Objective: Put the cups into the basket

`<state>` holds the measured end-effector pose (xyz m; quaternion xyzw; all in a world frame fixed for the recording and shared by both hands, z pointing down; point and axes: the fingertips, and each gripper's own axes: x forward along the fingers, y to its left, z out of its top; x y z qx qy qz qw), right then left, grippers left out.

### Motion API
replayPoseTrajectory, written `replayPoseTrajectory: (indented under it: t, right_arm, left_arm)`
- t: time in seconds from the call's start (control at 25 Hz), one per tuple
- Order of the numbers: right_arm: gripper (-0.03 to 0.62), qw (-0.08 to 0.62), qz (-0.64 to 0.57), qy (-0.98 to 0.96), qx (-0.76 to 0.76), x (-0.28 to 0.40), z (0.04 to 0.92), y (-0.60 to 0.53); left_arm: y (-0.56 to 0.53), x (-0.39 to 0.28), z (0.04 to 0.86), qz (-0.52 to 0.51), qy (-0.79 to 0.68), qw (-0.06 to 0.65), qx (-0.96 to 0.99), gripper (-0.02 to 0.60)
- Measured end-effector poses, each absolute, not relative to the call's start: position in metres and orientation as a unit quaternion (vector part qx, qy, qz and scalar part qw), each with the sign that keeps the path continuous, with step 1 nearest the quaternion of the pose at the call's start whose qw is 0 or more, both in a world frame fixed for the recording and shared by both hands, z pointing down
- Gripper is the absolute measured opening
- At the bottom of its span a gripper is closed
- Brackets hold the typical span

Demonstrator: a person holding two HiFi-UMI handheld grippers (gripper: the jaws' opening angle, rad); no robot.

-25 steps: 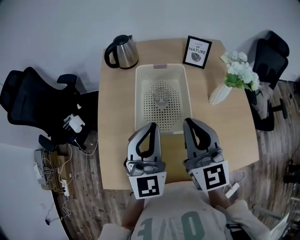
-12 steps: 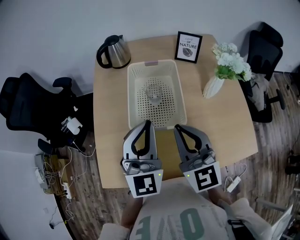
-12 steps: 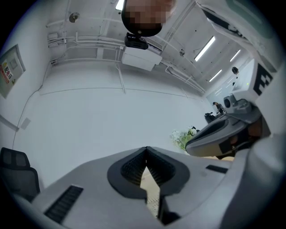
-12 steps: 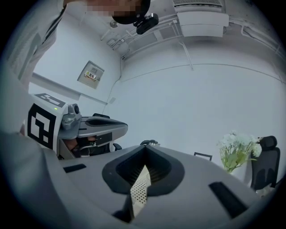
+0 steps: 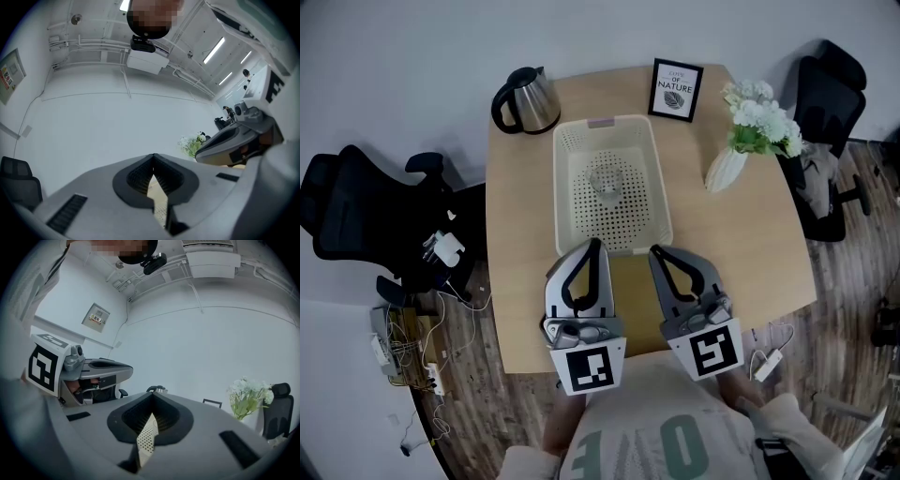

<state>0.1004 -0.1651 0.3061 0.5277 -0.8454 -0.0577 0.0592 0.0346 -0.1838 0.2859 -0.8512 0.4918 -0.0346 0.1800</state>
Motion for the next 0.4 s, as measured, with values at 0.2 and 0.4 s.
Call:
replayPoseTrajectory:
  t: [0.2,0.4]
  right_arm:
    - [-0.002,0.059,-0.055,-0.847,0.525,0.1005,0.3077,-0.1653]
    - [-0.002,0.065,-0.056,-0.851,0.518,0.0985,0.3116,-0.1637]
  left_arm:
    - [-0.1855,0.0345,0.2876,-0.036,0.493,0.175,-0.852,0.008]
    - [-0.1881,0.0333,0.2919,-0.033,0.495,0.161,-0.853,0.008]
